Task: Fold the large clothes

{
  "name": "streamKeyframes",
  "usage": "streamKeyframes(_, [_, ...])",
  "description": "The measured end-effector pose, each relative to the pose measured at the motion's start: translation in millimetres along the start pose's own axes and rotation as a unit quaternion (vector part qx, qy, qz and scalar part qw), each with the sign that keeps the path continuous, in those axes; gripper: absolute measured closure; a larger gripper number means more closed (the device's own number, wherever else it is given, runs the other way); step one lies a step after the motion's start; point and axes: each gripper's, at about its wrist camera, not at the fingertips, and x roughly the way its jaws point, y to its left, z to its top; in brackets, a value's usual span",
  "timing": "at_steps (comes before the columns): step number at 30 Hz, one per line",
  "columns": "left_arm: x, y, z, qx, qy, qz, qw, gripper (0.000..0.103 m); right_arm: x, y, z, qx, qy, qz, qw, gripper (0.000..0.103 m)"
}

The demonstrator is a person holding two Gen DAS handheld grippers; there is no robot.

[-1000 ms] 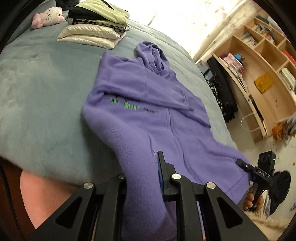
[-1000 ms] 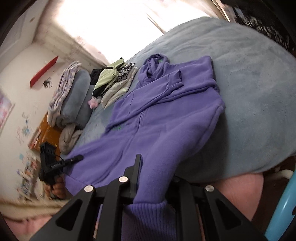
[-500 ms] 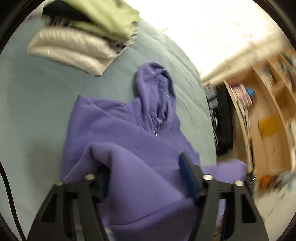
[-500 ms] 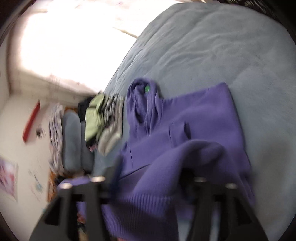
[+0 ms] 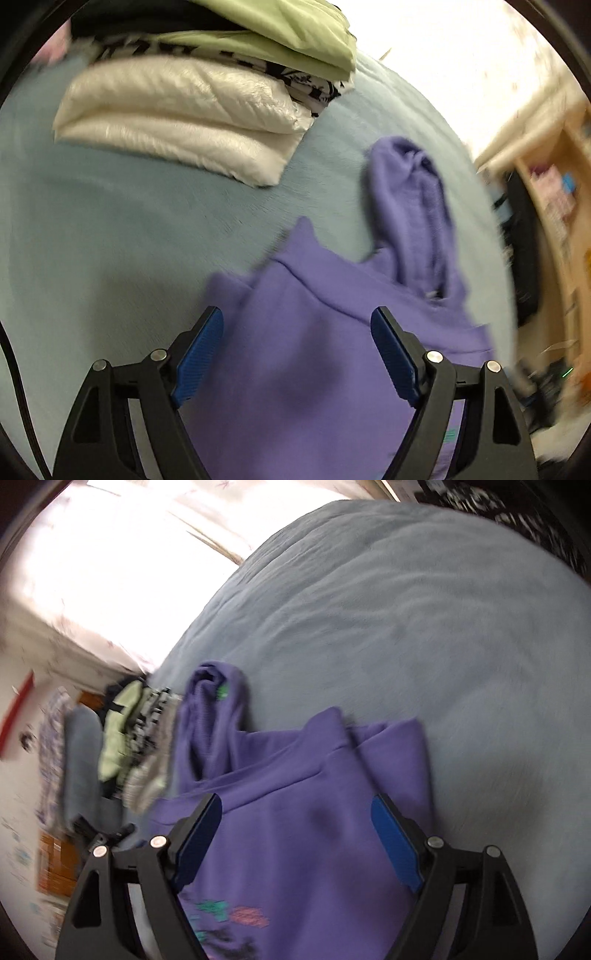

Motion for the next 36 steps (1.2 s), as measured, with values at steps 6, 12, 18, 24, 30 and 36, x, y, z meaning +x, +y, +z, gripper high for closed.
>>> streamKeyframes(6, [27.4,-18.9,12.9,0.115,-0.004,0.071,0.9909,0.022,38.1,-3.7,7.1,-0.046,0.019,-0.03,0.998,0.02])
streamKeyframes(12, [48.8,-39.6,16.7,0.19,-0.024,0.103,0.9761,0.071,69.2,16.0,-0.7,-0.12,0.015,-0.08,0.989,0.027])
streamKeyframes(18, [28.3,-45.5,-1.8,0.2,-0.091,0.119,0.9682,0.095,60.1,15.8,-8.5,-0.138,-0.017,-0.122,0.983,0.093])
streamKeyframes(24, [-10.1,-33.0,-10.0,0.165,-0.121,0.087,0.9751,0.095,10.3,29.4,0.4,-0.135,-0.105,-0.077,0.982,0.094])
streamKeyframes(30, [32.6,-9.9,7.1,0.113,-0.076,0.099,0.9857,0.093,66.3,26.2,12.1,-0.136,-0.057,-0.127,0.981,0.094])
streamKeyframes(36, [43.7,-5.9,10.9,0.102,-0.079,0.099,0.9866,0.086,87.2,9.8,8.6,-0.115,-0.038,-0.141,0.983,0.082])
